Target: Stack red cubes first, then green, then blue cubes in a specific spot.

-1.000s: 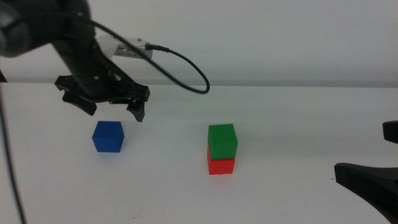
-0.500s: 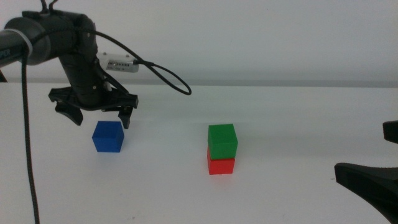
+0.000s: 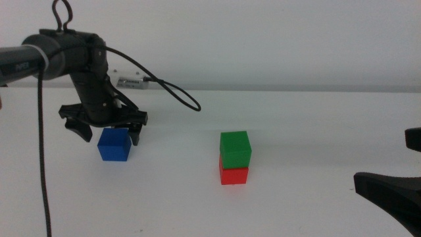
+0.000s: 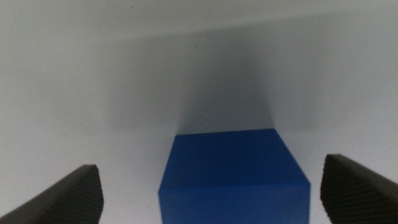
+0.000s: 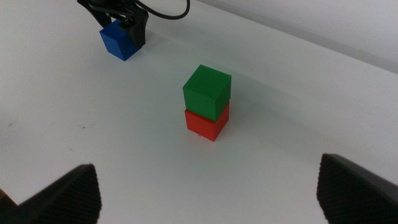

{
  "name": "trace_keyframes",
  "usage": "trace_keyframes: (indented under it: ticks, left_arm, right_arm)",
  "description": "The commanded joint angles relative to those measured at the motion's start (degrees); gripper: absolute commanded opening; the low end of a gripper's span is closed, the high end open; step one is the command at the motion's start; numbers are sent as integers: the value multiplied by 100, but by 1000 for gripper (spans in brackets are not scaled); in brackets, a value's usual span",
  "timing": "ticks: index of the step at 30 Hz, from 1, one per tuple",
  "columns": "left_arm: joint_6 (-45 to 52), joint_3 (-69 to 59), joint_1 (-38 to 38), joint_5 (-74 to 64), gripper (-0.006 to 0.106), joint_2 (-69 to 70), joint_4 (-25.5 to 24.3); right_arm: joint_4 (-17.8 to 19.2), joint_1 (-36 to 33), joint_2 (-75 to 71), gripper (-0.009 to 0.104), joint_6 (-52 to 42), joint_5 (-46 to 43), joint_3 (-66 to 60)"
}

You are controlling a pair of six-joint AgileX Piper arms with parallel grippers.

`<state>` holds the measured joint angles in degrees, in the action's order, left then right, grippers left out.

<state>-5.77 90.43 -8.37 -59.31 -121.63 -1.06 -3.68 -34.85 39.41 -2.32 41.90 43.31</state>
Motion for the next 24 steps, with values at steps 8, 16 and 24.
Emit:
trace_keyframes:
  ticks: [8,16,24]
  left_arm:
    - [40,22,31,-288,56,-78,49]
    - [-1465,-423,-830,-877,-2,987,-225]
    - [-3432,895,-3084,-1586,-2,1198,-928]
  right_arm:
    - [31,29,-21,93,-7,-90,-14]
    - [31,29,-21,93,-7,-90,-14]
    - [31,29,-21,93,-7,-90,-14]
